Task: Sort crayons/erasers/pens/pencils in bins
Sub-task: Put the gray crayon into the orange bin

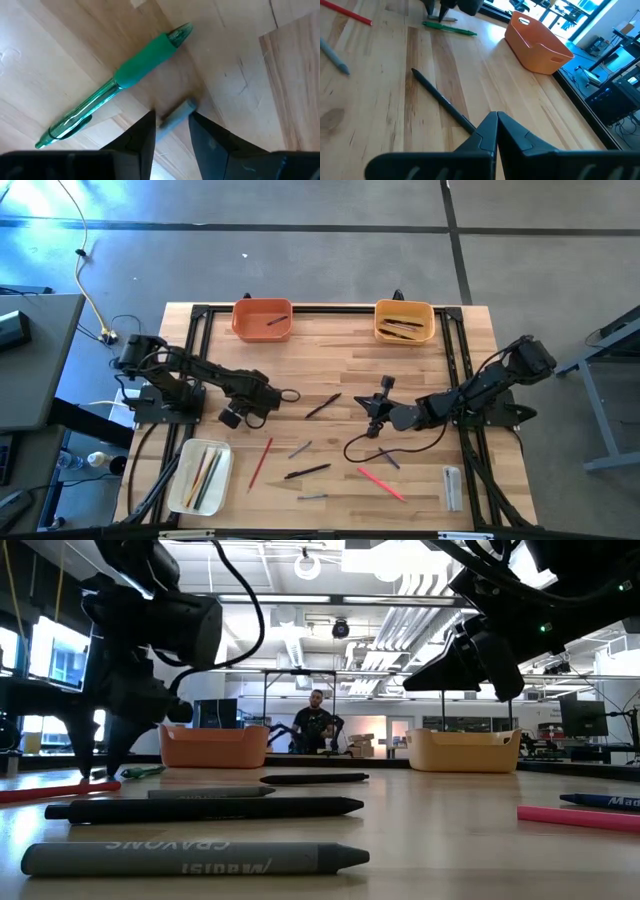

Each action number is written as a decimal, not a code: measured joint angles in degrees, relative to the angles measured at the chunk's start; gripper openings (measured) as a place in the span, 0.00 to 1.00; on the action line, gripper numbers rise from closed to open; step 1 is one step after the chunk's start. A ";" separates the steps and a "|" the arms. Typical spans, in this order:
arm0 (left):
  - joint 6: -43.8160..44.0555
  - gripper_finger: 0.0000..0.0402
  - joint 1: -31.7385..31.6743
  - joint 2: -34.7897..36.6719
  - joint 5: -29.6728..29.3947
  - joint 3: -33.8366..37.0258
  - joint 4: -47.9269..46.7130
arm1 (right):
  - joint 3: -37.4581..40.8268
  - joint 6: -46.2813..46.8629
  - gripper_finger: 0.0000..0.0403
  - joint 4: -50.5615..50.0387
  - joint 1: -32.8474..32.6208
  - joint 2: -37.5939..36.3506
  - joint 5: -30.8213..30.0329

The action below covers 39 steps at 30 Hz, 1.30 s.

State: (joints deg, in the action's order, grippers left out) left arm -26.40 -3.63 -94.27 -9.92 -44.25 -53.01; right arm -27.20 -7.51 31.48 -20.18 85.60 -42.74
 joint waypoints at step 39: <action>9.70 0.01 -2.86 15.92 -4.19 -11.98 -6.73 | 0.00 0.14 0.00 -0.38 0.00 0.00 0.68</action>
State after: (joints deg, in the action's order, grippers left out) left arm -16.69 -6.49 -78.35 -14.11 -56.23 -59.75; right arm -27.20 -7.37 31.10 -20.18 85.60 -42.07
